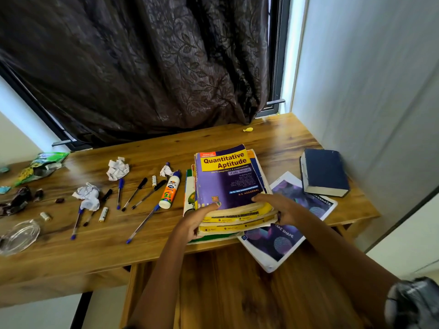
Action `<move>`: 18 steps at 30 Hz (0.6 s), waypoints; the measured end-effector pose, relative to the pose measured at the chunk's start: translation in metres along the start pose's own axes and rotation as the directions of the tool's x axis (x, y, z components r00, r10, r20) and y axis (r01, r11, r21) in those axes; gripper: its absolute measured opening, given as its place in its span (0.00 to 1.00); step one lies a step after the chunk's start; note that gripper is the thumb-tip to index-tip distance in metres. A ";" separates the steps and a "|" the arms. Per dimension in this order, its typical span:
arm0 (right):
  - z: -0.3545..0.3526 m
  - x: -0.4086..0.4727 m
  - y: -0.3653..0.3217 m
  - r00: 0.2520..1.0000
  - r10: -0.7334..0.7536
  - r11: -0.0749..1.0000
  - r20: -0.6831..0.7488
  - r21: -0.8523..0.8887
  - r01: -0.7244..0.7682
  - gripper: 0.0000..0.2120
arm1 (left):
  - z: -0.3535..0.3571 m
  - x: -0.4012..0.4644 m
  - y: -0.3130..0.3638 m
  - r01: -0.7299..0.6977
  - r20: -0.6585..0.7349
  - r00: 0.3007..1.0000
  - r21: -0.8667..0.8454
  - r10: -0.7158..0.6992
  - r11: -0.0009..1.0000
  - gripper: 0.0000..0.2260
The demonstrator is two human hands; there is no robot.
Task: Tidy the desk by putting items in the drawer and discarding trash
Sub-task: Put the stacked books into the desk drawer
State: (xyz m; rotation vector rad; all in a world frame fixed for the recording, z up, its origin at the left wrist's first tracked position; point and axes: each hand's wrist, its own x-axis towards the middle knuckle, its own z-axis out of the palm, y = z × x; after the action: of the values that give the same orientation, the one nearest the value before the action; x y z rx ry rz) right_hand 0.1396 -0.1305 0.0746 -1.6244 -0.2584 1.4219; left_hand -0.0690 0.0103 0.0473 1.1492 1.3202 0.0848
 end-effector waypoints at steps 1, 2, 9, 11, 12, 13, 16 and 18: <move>-0.002 -0.001 0.001 1.000 -0.006 1.000 0.017 0.015 0.006 0.22 | 0.002 -0.010 0.005 -0.004 0.013 1.000 -0.018 0.005 1.000 0.42; -0.003 -0.005 0.001 0.999 -0.016 1.000 0.028 0.017 0.016 0.19 | 0.004 -0.026 0.011 -0.017 0.031 0.999 -0.034 0.018 0.999 0.40; -0.028 -0.015 0.007 0.991 0.044 0.989 0.126 0.137 -0.061 0.28 | 0.015 -0.065 0.021 -0.055 0.124 0.989 -0.199 0.081 0.978 0.11; -0.033 -0.012 0.013 0.982 0.045 0.969 0.184 0.231 -0.088 0.30 | 0.018 -0.066 0.014 -0.045 0.146 0.986 -0.209 0.076 0.977 0.16; -0.035 -0.010 0.017 0.977 0.036 0.959 0.210 0.267 -0.093 0.30 | 0.020 -0.067 0.010 -0.040 0.150 0.986 -0.205 0.072 0.978 0.21; -0.036 -0.010 0.020 0.971 0.016 0.949 0.240 0.301 -0.090 0.30 | 0.022 -0.067 0.006 -0.028 0.148 0.987 -0.193 0.058 0.981 0.26; -0.035 -0.009 0.022 0.955 -0.026 0.938 0.296 0.337 -0.079 0.28 | 0.028 -0.070 -0.006 -0.015 0.168 0.985 -0.187 0.047 0.982 0.26; -0.036 -0.009 0.020 0.959 -0.028 0.950 0.282 0.307 -0.062 0.29 | 0.030 -0.073 -0.012 0.003 0.181 0.983 -0.178 0.030 0.984 0.20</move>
State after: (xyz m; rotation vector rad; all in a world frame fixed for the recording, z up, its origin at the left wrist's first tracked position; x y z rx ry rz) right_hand 0.1598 -0.1647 0.0623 -1.1664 -0.1707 1.6192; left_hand -0.0758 -0.0600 0.0856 0.9899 1.1192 0.1024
